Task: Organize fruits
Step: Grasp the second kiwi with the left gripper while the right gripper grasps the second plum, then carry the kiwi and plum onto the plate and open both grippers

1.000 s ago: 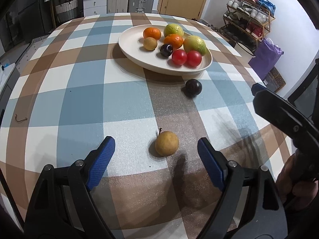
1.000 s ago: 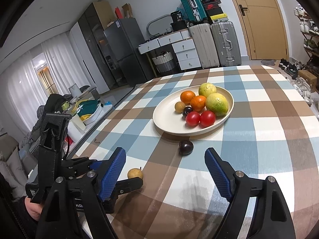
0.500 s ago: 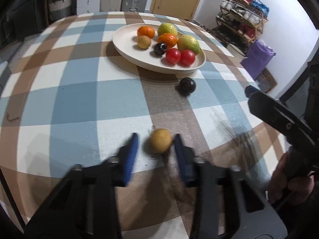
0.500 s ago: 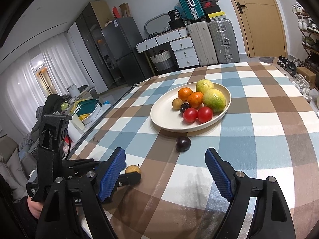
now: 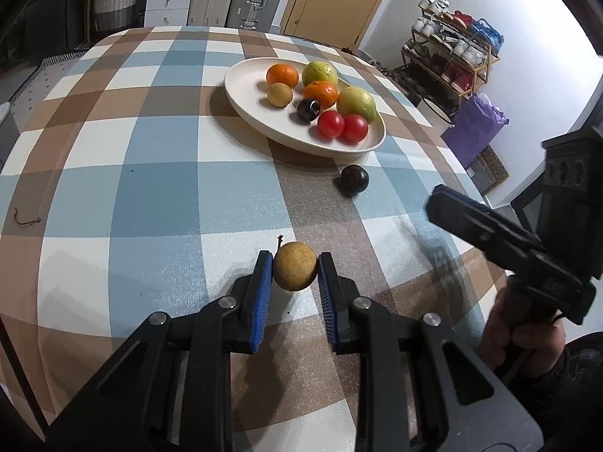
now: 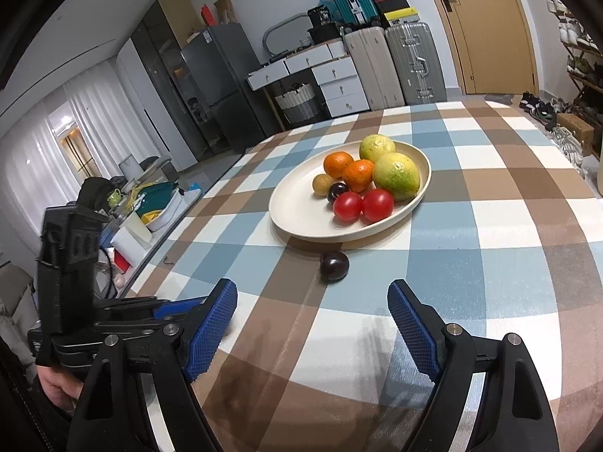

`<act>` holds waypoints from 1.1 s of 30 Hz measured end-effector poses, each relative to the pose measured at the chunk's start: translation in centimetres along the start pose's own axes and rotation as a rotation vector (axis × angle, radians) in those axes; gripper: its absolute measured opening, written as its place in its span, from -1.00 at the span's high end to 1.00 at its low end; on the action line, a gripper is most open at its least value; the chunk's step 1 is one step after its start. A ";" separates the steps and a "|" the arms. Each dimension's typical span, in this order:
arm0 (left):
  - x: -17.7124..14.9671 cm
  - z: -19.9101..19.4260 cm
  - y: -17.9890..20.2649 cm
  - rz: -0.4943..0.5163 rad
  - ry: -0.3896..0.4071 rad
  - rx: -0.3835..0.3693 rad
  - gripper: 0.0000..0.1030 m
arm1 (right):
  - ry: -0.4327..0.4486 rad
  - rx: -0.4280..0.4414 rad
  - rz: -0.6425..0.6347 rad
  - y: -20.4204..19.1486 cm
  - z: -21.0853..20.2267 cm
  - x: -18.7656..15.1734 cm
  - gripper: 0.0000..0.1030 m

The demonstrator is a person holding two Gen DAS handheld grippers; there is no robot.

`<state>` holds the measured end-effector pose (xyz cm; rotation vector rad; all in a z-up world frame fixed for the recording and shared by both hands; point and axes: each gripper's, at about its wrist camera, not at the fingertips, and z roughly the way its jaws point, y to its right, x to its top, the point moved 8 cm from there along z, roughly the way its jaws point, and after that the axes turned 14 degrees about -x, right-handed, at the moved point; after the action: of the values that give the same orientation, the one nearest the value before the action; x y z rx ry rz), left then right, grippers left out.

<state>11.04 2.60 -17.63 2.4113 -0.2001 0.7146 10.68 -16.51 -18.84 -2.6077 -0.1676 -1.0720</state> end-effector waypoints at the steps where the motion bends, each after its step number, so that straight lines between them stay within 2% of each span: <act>1: 0.1 -0.1 -0.1 -0.001 0.002 -0.003 0.58 | -0.010 -0.002 0.000 0.0 0.4 0.0 -0.64; 12: 0.0 -0.7 -0.9 -0.027 0.013 -0.026 0.58 | -0.074 -0.015 -0.024 -0.6 3.7 0.2 -0.57; 14: 0.0 -0.7 -0.9 -0.031 0.013 -0.030 0.58 | -0.085 -0.022 -0.026 -0.5 4.2 0.3 -0.45; 18: 0.0 -0.7 -1.3 -0.042 0.017 -0.028 0.58 | -0.103 -0.040 -0.007 0.0 5.2 0.5 -0.39; 24: 0.0 -0.6 -2.1 -0.062 0.018 -0.024 0.58 | -0.117 -0.049 -0.033 -0.4 6.1 0.9 -0.06; 31: 0.0 -0.8 -2.0 -0.060 0.024 -0.015 0.58 | -0.164 -0.060 -0.076 -1.0 7.2 0.5 0.51; 33: 0.2 -0.9 -1.8 -0.056 0.027 -0.013 0.58 | -0.166 -0.054 -0.067 -0.8 7.2 0.4 0.54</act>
<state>11.34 4.60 -17.89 2.3836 -0.1252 0.7180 15.56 -13.38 -23.17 -2.7571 -0.2698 -0.8924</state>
